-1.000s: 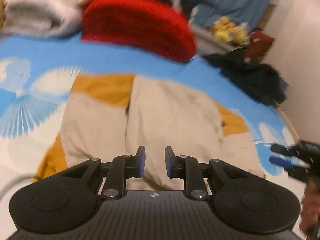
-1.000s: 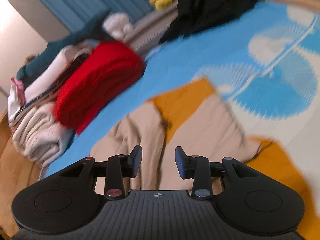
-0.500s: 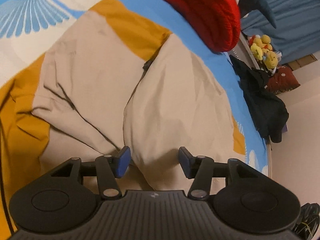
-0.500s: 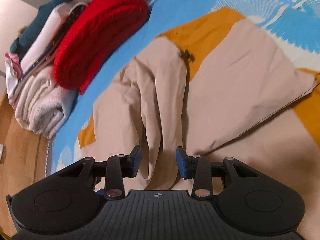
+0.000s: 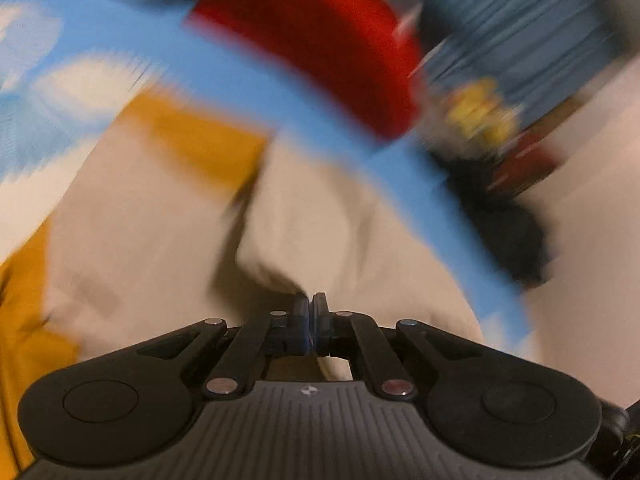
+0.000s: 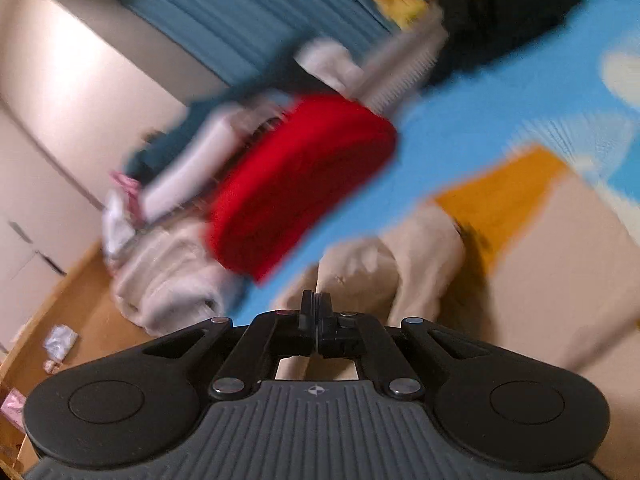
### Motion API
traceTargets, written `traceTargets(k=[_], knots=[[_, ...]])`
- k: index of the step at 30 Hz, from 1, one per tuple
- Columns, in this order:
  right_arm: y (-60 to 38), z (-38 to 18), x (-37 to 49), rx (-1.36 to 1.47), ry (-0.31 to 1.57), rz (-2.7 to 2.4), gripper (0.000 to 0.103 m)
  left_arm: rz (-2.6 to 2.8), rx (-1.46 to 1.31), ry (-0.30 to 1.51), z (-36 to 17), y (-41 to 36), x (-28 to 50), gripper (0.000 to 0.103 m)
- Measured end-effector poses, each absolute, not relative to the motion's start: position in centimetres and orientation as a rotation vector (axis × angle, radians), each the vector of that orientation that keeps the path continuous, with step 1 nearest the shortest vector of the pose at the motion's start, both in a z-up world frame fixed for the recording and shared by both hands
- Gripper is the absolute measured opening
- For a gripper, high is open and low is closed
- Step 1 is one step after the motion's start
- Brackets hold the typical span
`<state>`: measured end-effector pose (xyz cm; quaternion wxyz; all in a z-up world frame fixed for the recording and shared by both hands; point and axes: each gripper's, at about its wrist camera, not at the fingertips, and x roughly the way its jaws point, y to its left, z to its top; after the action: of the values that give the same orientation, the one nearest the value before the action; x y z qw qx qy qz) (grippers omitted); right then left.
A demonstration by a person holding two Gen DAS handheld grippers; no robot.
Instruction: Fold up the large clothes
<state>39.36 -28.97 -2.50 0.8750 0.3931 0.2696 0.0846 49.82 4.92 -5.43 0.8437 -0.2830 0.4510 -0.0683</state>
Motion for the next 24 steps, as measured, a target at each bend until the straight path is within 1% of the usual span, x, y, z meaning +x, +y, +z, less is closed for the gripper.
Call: traceTargets(k=[2,3,4,5,6,7,8,10,12,15,19,20,22,24], knots=[[-28.2,-5.4,40.6,0.757,0.795,0.074,0.000,-0.077,-0.586,1.127,-9.0,4.8,50.1,0.004],[-27.9,-7.3,41.0,0.734,0.924,0.021,0.000,-0.058,-0.574,1.152,-9.6,4.8,50.0,0.007],[-27.9,-9.1,41.1,0.754,1.009,-0.012,0.002,-0.042,-0.545,1.157,-9.4,4.5,50.1,0.015],[-28.1,-10.1,41.0,0.788,1.047,-0.032,0.004,-0.049,-0.529,1.141,-8.7,4.3,50.2,0.021],[-28.2,-10.3,41.0,0.799,1.059,-0.042,0.009,-0.066,-0.518,1.108,-7.9,4.1,50.3,0.025],[-28.3,-10.0,41.1,0.785,1.054,-0.042,0.013,-0.076,-0.507,1.060,-6.8,4.0,50.3,0.033],[-28.3,-9.5,41.2,0.762,1.037,-0.041,0.014,-0.078,-0.492,1.010,-6.0,4.0,50.1,0.034],[-28.5,-8.6,41.3,0.735,0.998,-0.049,0.014,-0.096,-0.459,0.919,-4.5,3.7,49.8,0.034],[-28.7,-8.1,41.2,0.728,0.976,-0.067,0.015,-0.134,-0.437,0.870,-3.8,2.9,49.6,0.034],[-28.6,-7.7,40.8,0.705,0.930,-0.097,0.016,-0.174,-0.428,0.867,-3.8,2.0,48.9,0.034],[-28.3,-6.0,40.6,0.643,0.812,-0.150,0.017,-0.174,-0.434,0.876,-4.3,2.1,48.9,0.034],[-28.5,-5.6,40.4,0.638,0.779,-0.146,0.019,-0.171,-0.437,0.875,-4.3,2.2,48.9,0.034],[-28.2,-4.9,40.4,0.626,0.712,-0.075,0.031,-0.170,-0.440,0.874,-4.3,2.3,49.2,0.034],[-27.4,-4.5,40.7,0.603,0.698,0.041,0.039,-0.173,-0.439,0.872,-4.0,3.0,48.9,0.034]])
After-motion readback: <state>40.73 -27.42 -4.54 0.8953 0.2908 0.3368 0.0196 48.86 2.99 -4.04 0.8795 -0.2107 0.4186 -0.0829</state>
